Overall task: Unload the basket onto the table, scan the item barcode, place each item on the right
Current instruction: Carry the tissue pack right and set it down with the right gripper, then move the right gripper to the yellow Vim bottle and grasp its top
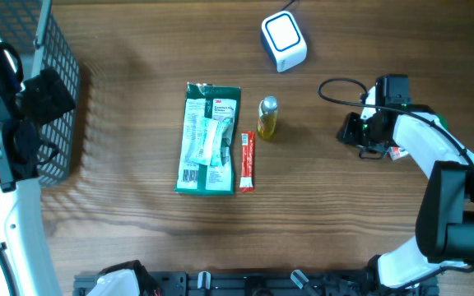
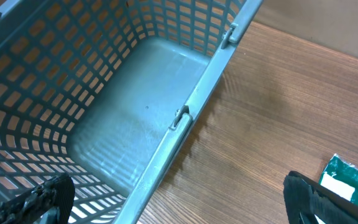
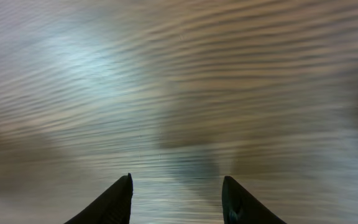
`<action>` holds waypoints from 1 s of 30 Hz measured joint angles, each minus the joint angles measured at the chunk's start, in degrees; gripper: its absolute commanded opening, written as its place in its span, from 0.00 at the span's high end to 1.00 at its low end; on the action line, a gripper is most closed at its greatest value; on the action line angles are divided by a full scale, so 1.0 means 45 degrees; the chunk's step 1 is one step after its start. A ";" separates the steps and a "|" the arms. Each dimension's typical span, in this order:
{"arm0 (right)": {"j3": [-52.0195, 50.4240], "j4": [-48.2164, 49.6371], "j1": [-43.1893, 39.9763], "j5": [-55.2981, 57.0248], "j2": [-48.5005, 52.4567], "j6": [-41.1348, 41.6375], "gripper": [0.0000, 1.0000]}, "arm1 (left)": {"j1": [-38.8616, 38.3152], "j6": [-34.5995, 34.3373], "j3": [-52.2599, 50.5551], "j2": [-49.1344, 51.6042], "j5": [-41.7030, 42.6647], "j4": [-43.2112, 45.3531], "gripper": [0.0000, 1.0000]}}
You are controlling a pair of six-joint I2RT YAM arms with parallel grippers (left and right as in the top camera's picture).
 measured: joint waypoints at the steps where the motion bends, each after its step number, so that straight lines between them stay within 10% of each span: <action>1: 0.0015 -0.0005 0.0000 -0.0423 0.0000 0.0049 0.53 | 0.0000 0.0000 0.0000 0.0000 0.0000 0.0000 0.00; 12: 0.6960 -0.3842 0.2701 -0.0743 -0.1617 0.0505 0.53 | 0.0000 0.0000 0.0000 0.0000 0.0000 0.0000 0.00; 15: 0.8097 -0.3939 0.4211 0.0690 -0.1719 0.0631 0.26 | 0.0000 0.0000 0.0000 0.0000 0.0000 0.0000 0.00; 16: 0.8262 -0.3827 0.4779 0.1379 -0.1724 0.0651 0.01 | 0.0000 0.0000 0.0000 0.0000 0.0000 0.0000 0.00; 30: 0.8306 -0.3672 0.7028 0.3968 0.0398 0.1603 0.07 | 0.0000 0.0000 0.0000 0.0000 0.0000 0.0000 0.00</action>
